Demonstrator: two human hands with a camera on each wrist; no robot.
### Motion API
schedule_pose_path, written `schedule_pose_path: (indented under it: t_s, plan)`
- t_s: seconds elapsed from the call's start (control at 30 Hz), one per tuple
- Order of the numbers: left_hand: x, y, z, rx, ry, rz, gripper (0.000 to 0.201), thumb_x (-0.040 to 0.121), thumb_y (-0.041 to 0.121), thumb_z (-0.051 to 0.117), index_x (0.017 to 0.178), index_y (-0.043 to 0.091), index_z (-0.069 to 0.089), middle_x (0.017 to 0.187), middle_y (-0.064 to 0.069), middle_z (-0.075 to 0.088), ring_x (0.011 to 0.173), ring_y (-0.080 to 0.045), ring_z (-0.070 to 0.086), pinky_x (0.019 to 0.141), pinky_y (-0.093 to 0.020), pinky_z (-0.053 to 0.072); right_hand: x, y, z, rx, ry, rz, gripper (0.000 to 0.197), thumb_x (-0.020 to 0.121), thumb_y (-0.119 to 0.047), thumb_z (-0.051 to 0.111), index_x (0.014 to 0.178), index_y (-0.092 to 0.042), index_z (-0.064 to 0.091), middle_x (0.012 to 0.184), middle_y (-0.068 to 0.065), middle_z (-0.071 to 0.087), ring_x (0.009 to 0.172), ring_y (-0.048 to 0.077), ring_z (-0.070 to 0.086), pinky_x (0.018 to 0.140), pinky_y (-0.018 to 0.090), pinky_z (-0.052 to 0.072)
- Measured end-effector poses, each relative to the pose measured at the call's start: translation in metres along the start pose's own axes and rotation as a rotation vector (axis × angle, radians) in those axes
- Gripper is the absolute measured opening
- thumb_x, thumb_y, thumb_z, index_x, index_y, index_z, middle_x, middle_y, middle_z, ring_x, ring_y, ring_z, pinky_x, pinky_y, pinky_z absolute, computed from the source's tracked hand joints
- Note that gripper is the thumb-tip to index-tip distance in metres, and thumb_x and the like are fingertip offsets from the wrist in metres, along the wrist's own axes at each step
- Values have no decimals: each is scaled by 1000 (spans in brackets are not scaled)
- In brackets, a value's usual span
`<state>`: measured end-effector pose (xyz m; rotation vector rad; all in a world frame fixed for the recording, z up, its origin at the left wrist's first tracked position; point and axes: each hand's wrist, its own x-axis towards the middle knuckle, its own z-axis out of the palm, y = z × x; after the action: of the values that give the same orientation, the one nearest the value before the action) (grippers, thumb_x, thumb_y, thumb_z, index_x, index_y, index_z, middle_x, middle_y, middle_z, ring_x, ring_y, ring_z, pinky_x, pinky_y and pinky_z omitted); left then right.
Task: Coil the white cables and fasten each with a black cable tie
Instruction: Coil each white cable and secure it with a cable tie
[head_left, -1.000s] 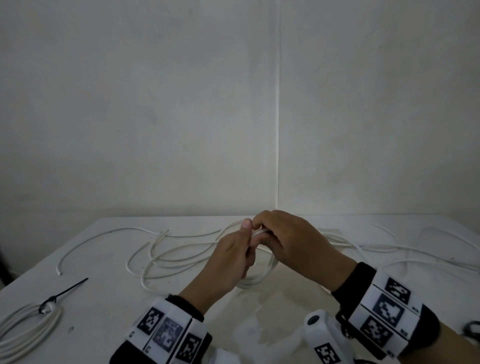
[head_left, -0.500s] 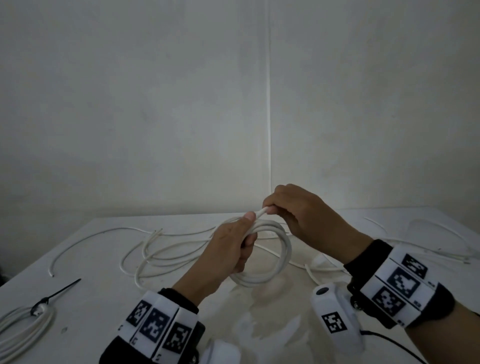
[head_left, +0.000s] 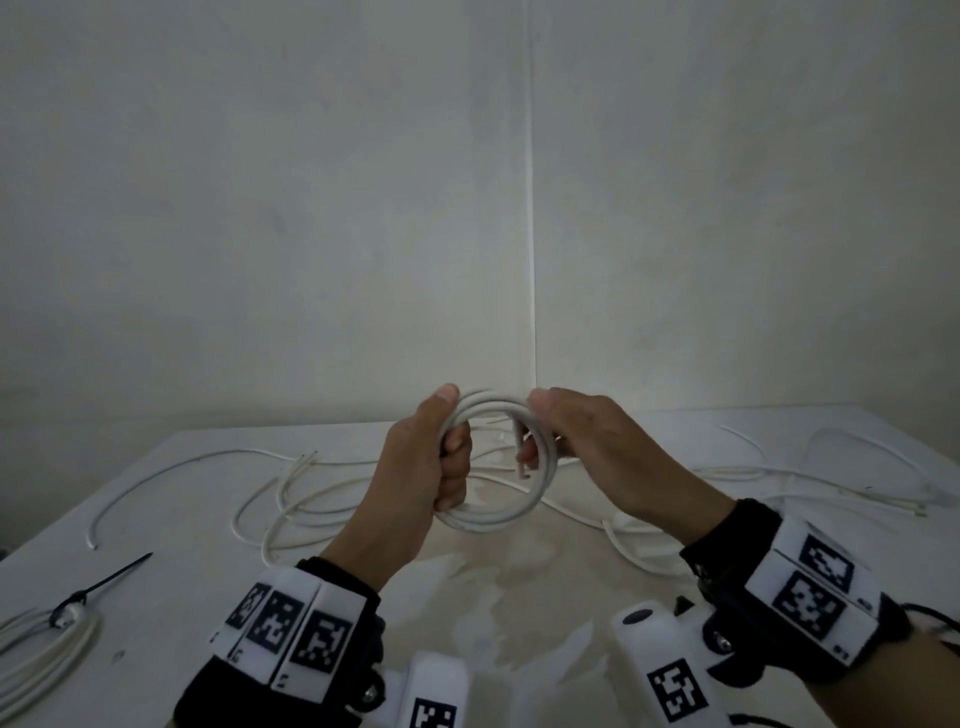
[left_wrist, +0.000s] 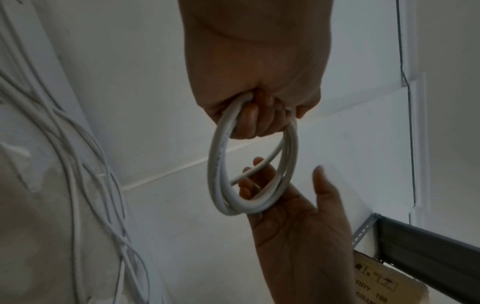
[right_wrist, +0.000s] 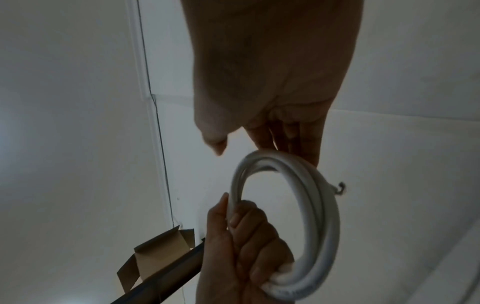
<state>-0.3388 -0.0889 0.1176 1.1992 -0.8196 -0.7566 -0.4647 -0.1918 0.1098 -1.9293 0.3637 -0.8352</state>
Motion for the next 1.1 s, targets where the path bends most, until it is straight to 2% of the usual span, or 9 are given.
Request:
schedule_pose_path:
  t_s: [0.13, 0.37, 0.47, 0.6, 0.73, 0.83, 0.9, 0.97, 1.1]
  plan:
    - [-2, -5, -1, 18, 7, 5, 47, 97, 33, 33, 53, 16, 32, 39, 8, 24, 33, -6, 16, 35, -16, 16, -7, 3, 12, -39, 0, -67, 4, 88, -12, 60, 86, -11, 64, 69, 2, 65, 65, 12, 64, 70, 32, 54]
    - [-3, -7, -6, 16, 37, 35, 50, 97, 32, 34, 49, 17, 32, 39, 7, 23, 33, -7, 16, 35, -16, 17, -8, -7, 10, 410, -205, 140, 16, 80, -21, 64, 84, -6, 60, 61, 0, 63, 60, 16, 64, 63, 24, 52]
    - [-1, -6, -7, 7, 51, 38, 49, 97, 32, 34, 50, 17, 32, 39, 7, 22, 33, -7, 16, 35, -17, 16, -7, -11, 7, 318, -211, 139, 14, 76, -6, 68, 88, -8, 60, 67, 2, 59, 61, 12, 59, 62, 22, 52]
    - [0, -4, -7, -15, 60, 58, 48, 97, 31, 32, 52, 16, 30, 39, 8, 22, 34, -7, 16, 35, -18, 17, -6, -17, 9, 90, -145, 94, 20, 83, -1, 63, 93, -18, 60, 82, 5, 60, 74, 12, 63, 76, 29, 52]
    - [-2, -4, -3, -4, 59, 73, 48, 97, 30, 32, 52, 16, 31, 39, 8, 23, 34, -7, 17, 34, -18, 19, -7, -16, 9, 124, -63, 133, 19, 86, 1, 55, 89, -16, 62, 86, 5, 64, 67, 12, 65, 63, 25, 49]
    - [-1, -4, -1, -21, 86, 64, 48, 97, 31, 33, 52, 16, 31, 39, 8, 22, 34, -8, 16, 34, -18, 18, -8, -19, 14, 382, -39, 202, 14, 91, -13, 51, 93, -8, 64, 66, 2, 55, 59, 11, 51, 60, 22, 40]
    - [-1, -4, 2, -11, 115, 72, 48, 97, 31, 34, 51, 17, 32, 39, 7, 23, 34, -8, 17, 34, -18, 19, -5, -21, 16, 523, -28, 254, 46, 85, -48, 44, 88, -7, 65, 58, -1, 48, 54, 10, 42, 58, 21, 37]
    - [-2, -5, 7, 18, 136, 99, 49, 98, 30, 34, 51, 16, 32, 40, 6, 24, 34, -8, 19, 35, -18, 22, -2, -24, 20, 431, 96, 239, 62, 75, -64, 35, 77, -9, 65, 48, -4, 45, 47, 9, 38, 54, 23, 35]
    - [-5, -12, 14, 67, 109, 146, 49, 100, 30, 28, 53, 13, 34, 41, 4, 26, 35, -9, 24, 37, -17, 30, 3, -21, 28, 203, 338, 84, 54, 92, -47, 36, 56, -11, 55, 37, -9, 39, 39, 8, 34, 48, 27, 31]
